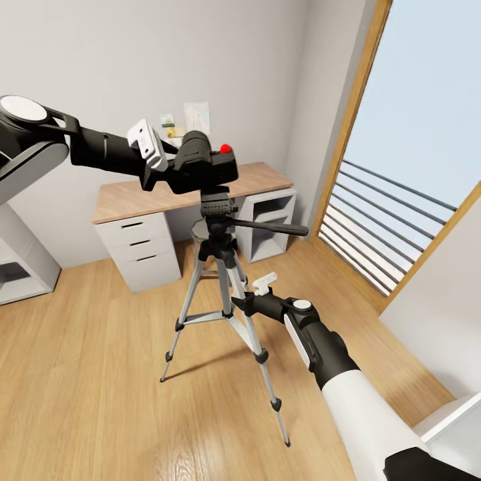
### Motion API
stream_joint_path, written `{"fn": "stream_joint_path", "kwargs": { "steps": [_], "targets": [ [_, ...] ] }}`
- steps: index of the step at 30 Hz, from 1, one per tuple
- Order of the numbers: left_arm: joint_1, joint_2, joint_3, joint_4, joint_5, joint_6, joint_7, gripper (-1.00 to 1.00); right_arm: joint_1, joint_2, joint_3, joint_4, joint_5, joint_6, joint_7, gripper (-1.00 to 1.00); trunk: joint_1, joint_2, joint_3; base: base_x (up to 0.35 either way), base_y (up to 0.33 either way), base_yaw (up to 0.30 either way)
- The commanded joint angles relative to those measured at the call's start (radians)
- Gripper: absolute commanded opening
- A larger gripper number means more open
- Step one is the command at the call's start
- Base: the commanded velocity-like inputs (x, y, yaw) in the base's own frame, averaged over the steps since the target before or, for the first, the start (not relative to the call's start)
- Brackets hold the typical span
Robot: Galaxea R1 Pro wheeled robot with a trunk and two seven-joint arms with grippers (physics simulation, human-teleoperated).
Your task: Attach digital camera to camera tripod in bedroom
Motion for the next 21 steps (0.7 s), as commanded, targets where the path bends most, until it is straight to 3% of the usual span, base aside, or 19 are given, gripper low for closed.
{"fn": "stream_joint_path", "kwargs": {
  "steps": [1,21],
  "targets": [
    [-0.002,0.000,-0.004,-0.001,0.017,0.005,0.004,-1.00,-0.001,0.001,-0.001,-0.001,0.008,0.002,0.005,-1.00,0.001,-0.002,-0.002,0.000,0.000,0.000],
    [-0.002,-0.004,-0.003,-0.017,0.024,0.001,-0.009,-1.00,-0.001,0.001,-0.002,-0.001,0.006,0.002,0.005,-1.00,0.001,-0.002,-0.002,0.000,0.000,0.000]
  ]
}}
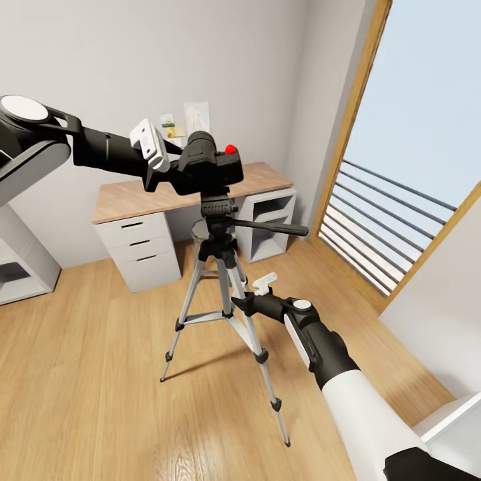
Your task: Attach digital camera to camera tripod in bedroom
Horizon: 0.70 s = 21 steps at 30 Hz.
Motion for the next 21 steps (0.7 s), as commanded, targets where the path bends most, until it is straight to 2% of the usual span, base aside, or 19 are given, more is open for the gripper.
{"fn": "stream_joint_path", "kwargs": {
  "steps": [1,10,21],
  "targets": [
    [-0.002,0.001,-0.003,-0.001,0.012,0.007,0.002,-1.00,-0.001,0.001,-0.002,-0.001,0.006,0.003,0.005,-1.00,0.001,-0.002,-0.002,0.000,0.000,0.000],
    [-0.002,0.001,-0.003,-0.023,0.064,0.013,0.006,-1.00,-0.001,0.001,-0.002,0.010,0.006,0.003,0.005,-1.00,0.001,-0.002,-0.002,0.000,0.000,0.000],
    [-0.002,0.002,-0.003,-0.022,0.073,0.010,0.013,-1.00,-0.001,-0.001,-0.002,0.012,0.006,0.003,0.005,-1.00,0.001,-0.002,-0.002,0.000,0.000,0.000]
  ]
}}
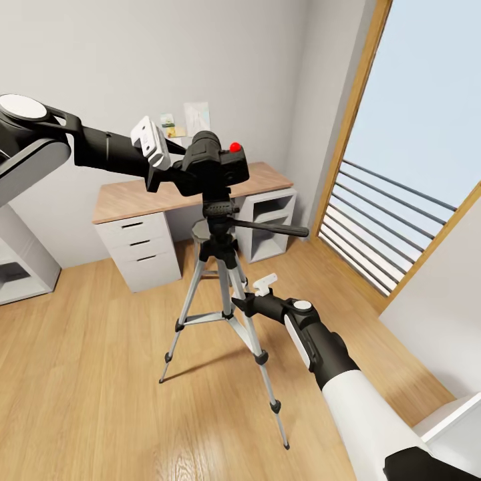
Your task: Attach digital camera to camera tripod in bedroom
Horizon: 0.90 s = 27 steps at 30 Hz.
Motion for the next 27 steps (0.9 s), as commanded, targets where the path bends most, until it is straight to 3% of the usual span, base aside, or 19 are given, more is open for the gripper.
{"fn": "stream_joint_path", "kwargs": {
  "steps": [1,8,9,27],
  "targets": [
    [-0.003,0.001,-0.003,0.000,0.011,0.007,0.002,-1.00,-0.001,0.001,0.001,0.000,0.016,0.006,0.006,-1.00,0.001,-0.002,-0.002,0.000,0.000,0.000],
    [-0.003,0.000,-0.003,0.000,0.014,0.006,0.003,-1.00,-0.001,0.000,0.001,0.000,0.016,0.006,0.006,-1.00,0.001,-0.002,-0.002,0.000,0.000,0.000],
    [-0.003,0.000,-0.003,0.000,0.014,0.005,0.003,1.00,-0.001,0.000,0.001,0.000,0.016,0.006,0.006,-1.00,0.001,-0.002,-0.002,0.000,0.000,0.000],
    [-0.003,0.001,-0.002,0.000,0.011,0.006,0.005,1.00,-0.001,0.001,0.001,0.000,0.016,0.006,0.006,-1.00,0.001,-0.002,-0.002,0.000,0.000,0.000]
  ]
}}
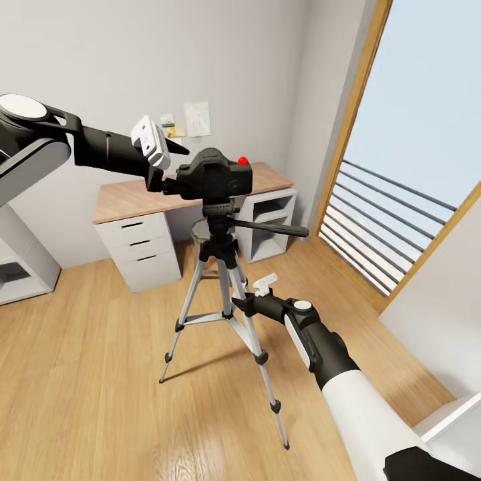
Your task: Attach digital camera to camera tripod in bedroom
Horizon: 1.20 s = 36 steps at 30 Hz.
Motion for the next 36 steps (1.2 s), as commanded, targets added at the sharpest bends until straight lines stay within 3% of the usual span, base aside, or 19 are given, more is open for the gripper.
{"fn": "stream_joint_path", "kwargs": {
  "steps": [1,8,12,16,18,19,20,21,23,24,26,27,28,29,31,32,34,35,36],
  "targets": [
    [-0.002,0.001,-0.003,0.000,0.011,0.008,0.002,1.00,-0.001,0.001,0.001,0.000,0.015,0.006,0.006,-1.00,0.001,-0.002,-0.002,0.000,0.000,0.000],
    [-0.002,0.019,0.013,0.003,0.034,0.011,-0.001,1.00,-0.001,0.000,0.000,0.000,0.014,0.006,0.006,-1.00,0.001,-0.002,-0.002,0.000,0.000,0.000],
    [-0.002,0.074,0.069,0.016,0.126,0.018,-0.001,1.00,-0.001,0.000,0.000,0.000,0.014,0.010,0.007,-1.00,0.001,-0.002,-0.002,0.000,0.000,0.000],
    [-0.002,0.191,0.118,0.040,0.270,0.050,-0.001,1.00,-0.001,-0.013,0.000,0.001,0.013,0.015,0.007,-1.00,0.001,-0.002,-0.002,0.000,0.000,0.000],
    [-0.002,0.268,0.126,0.046,0.346,0.086,0.000,1.00,-0.001,-0.028,0.000,0.002,0.012,0.017,0.006,-1.00,0.001,-0.002,-0.002,0.000,0.000,0.000],
    [-0.002,0.325,0.127,0.051,0.390,0.117,0.003,1.00,-0.001,-0.035,0.000,0.002,0.011,0.018,0.006,-1.00,0.001,-0.002,-0.002,0.000,0.000,0.000],
    [-0.002,0.354,0.126,0.054,0.409,0.134,0.007,1.00,-0.001,-0.038,0.000,0.002,0.011,0.018,0.006,-1.00,0.001,-0.002,-0.002,0.000,0.000,0.000],
    [-0.002,0.412,0.118,0.060,0.442,0.175,0.017,1.00,-0.001,-0.042,-0.001,0.002,0.011,0.019,0.005,-1.00,0.001,-0.002,-0.002,0.000,0.000,0.000],
    [-0.002,0.466,0.096,0.063,0.465,0.223,0.033,1.00,-0.001,-0.044,-0.001,0.002,0.011,0.020,0.005,-1.00,0.001,-0.002,-0.002,0.000,0.000,0.000],
    [-0.002,0.516,0.056,0.064,0.479,0.274,0.051,1.00,-0.001,-0.046,-0.001,0.002,0.011,0.020,0.005,-1.00,0.001,-0.002,-0.002,0.000,0.000,0.000],
    [-0.002,0.559,-0.007,0.063,0.488,0.320,0.072,1.00,-0.001,-0.047,-0.001,0.001,0.011,0.020,0.005,-1.00,0.001,-0.002,-0.002,0.000,0.000,0.000],
    [-0.002,0.597,-0.091,0.062,0.494,0.355,0.096,1.00,-0.001,-0.049,-0.001,0.001,0.011,0.022,0.005,-1.00,0.001,-0.002,-0.002,0.000,0.000,0.000],
    [-0.002,0.613,-0.140,0.061,0.497,0.368,0.108,1.00,-0.001,-0.050,-0.002,0.001,0.012,0.024,0.005,-1.00,0.001,-0.002,-0.002,0.000,0.000,0.000],
    [-0.002,0.643,-0.247,0.060,0.501,0.385,0.131,1.00,-0.001,-0.053,-0.003,0.001,0.010,0.029,0.005,-1.00,0.001,-0.002,-0.002,0.000,0.000,0.000],
    [-0.002,0.664,-0.363,0.060,0.504,0.394,0.154,1.00,-0.001,-0.056,-0.003,0.001,0.009,0.035,0.006,-1.00,0.001,-0.002,-0.002,0.000,0.000,0.000],
    [-0.002,0.677,-0.481,0.060,0.509,0.390,0.174,1.00,-0.001,-0.058,-0.003,0.000,0.010,0.040,0.006,-1.00,0.001,-0.002,-0.002,0.000,0.000,0.000],
    [-0.002,0.686,-0.595,0.060,0.516,0.368,0.192,1.00,-0.001,-0.059,-0.003,0.000,0.011,0.044,0.006,-1.00,0.001,-0.002,-0.002,0.000,0.000,0.000],
    [-0.002,0.692,-0.705,0.061,0.531,0.324,0.208,1.00,-0.001,-0.060,-0.002,-0.001,0.011,0.048,0.006,-1.00,0.001,-0.002,-0.002,0.000,0.000,0.000],
    [-0.002,0.694,-0.757,0.061,0.543,0.293,0.215,1.00,-0.001,-0.060,-0.002,-0.001,0.011,0.050,0.006,-1.00,0.001,-0.002,-0.002,0.000,0.000,0.000]
  ]
}}
